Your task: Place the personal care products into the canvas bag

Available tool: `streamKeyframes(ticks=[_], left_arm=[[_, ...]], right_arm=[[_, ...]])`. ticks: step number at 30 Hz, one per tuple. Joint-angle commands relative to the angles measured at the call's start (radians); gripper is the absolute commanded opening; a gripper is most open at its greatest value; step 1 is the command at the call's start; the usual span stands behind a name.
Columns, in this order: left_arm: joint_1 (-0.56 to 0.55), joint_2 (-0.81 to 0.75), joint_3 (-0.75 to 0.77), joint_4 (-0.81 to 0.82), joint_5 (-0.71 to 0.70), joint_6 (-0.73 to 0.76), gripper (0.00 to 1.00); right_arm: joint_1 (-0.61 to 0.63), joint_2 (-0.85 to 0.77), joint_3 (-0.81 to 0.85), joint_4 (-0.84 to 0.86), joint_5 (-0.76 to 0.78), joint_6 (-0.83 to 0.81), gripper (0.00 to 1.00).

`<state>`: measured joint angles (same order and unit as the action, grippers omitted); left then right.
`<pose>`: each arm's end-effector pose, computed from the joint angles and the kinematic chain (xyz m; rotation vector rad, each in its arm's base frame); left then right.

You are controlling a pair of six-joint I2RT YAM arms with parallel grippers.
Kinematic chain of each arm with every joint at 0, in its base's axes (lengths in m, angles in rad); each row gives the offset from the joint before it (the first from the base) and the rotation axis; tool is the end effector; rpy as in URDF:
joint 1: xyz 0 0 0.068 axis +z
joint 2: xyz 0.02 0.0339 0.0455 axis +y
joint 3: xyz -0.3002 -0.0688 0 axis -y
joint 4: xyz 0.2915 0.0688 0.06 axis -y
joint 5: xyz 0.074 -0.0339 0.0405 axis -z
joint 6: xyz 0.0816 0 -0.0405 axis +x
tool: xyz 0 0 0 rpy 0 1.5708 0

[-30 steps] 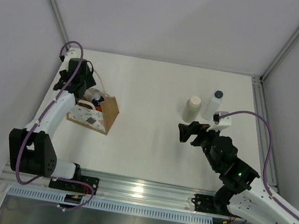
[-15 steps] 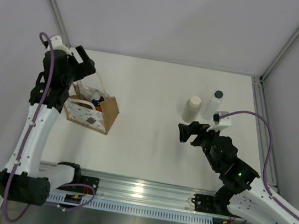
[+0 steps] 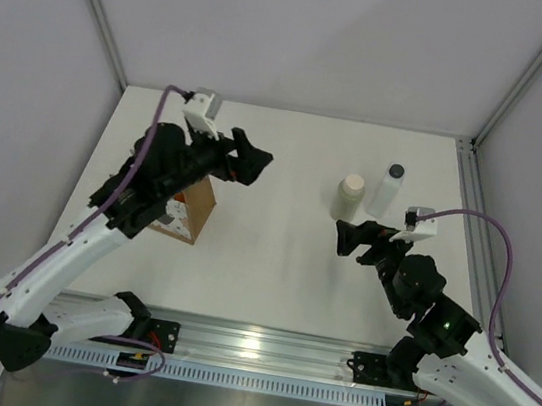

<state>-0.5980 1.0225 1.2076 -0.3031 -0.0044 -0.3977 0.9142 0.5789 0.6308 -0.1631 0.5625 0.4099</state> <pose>0.2428 -0.1650 0.4640 0.1710 1.7359 -0.7367 0.1559 0.1309 0.3369 0.0013 1.6920 0.5276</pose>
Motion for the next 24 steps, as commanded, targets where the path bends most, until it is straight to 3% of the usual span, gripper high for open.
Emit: streamKeyframes(ticks=[1, 5, 13, 19, 24], left_arm=[[-0.057, 0.103, -0.025, 0.152, -0.006, 0.057, 0.99], [-0.083, 0.310, 0.015, 0.197, 0.081, 0.085, 0.99], [-0.140, 0.660, 0.243, 0.179, 0.035, 0.183, 0.99], [-0.169, 0.790, 0.328, 0.255, 0.101, 0.210, 0.99], [-0.200, 0.944, 0.535, 0.142, 0.083, 0.255, 0.99]], right_arm=[[-0.003, -0.004, 0.023, 0.016, 0.056, 0.000, 0.99], [-0.003, -0.034, 0.020, 0.008, 0.069, 0.006, 0.99], [-0.002, -0.122, 0.004, 0.008, 0.074, 0.006, 0.99], [-0.003, -0.119, -0.002, 0.016, 0.076, 0.003, 0.99], [-0.003, -0.116, 0.000, 0.016, 0.077, 0.001, 0.99]])
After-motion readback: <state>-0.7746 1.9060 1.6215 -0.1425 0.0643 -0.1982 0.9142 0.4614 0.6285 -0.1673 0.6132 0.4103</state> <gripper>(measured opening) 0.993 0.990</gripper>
